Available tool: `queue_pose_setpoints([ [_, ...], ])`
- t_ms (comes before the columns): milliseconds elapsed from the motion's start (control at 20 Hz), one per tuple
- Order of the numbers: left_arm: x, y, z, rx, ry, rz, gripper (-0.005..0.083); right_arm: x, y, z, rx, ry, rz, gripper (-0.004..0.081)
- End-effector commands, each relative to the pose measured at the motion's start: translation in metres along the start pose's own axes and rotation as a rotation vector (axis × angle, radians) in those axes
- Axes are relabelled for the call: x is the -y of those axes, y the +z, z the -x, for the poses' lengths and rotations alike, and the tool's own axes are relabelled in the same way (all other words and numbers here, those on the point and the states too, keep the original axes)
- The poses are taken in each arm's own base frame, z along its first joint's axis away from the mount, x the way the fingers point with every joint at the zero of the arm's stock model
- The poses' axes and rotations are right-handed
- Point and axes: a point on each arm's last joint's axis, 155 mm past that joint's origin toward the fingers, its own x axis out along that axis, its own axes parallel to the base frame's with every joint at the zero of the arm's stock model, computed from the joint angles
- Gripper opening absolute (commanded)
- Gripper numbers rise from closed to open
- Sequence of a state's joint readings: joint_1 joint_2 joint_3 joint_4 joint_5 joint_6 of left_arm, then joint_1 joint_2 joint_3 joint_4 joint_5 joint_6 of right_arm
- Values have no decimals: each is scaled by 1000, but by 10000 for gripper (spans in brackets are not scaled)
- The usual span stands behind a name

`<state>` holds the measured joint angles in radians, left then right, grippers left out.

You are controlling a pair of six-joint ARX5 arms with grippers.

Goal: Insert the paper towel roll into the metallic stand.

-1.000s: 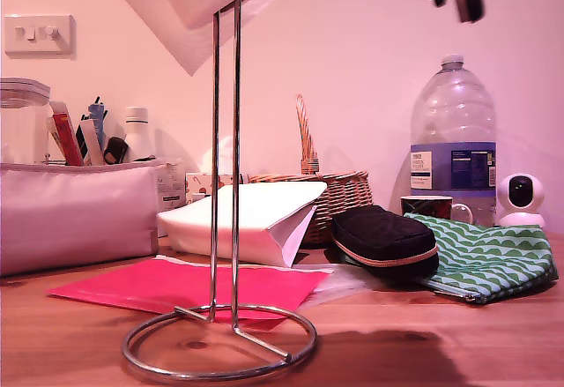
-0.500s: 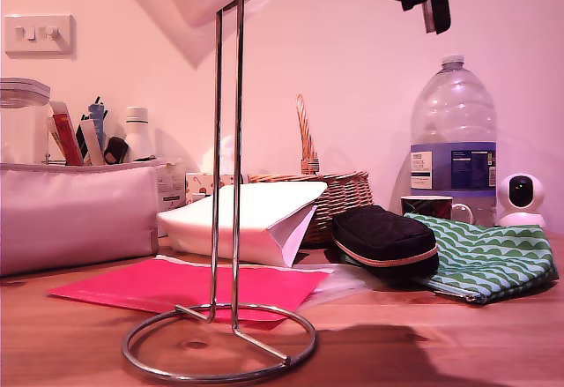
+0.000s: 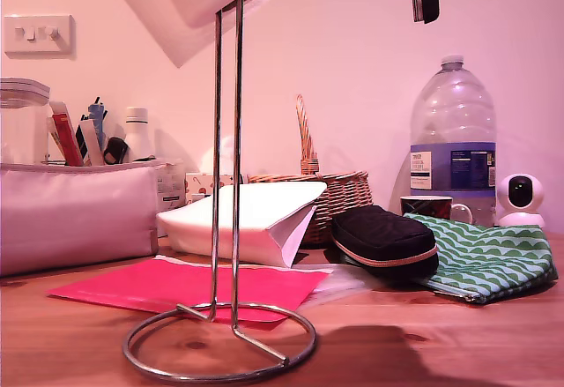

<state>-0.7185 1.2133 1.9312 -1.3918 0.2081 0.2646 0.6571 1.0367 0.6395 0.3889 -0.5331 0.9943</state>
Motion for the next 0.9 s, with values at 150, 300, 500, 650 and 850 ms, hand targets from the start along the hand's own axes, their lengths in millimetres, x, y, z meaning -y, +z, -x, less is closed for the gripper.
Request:
queue_pose_setpoints([
  [150,-3,1,-15,-22,-9,5,34,-15,-11,-3,-44,51,10,511],
  [300,-3,1,-15,-22,-9,6,43,-16,-13,-3,-49,55,11,511],
  [500,-3,1,-18,-28,-11,7,45,-20,-18,-3,-74,73,11,511],
  [650,-4,0,-22,-38,-14,9,94,-25,-24,-5,-90,88,13,511],
  [850,-5,0,-25,-45,-15,3,98,-28,-31,-6,-111,98,9,511],
])
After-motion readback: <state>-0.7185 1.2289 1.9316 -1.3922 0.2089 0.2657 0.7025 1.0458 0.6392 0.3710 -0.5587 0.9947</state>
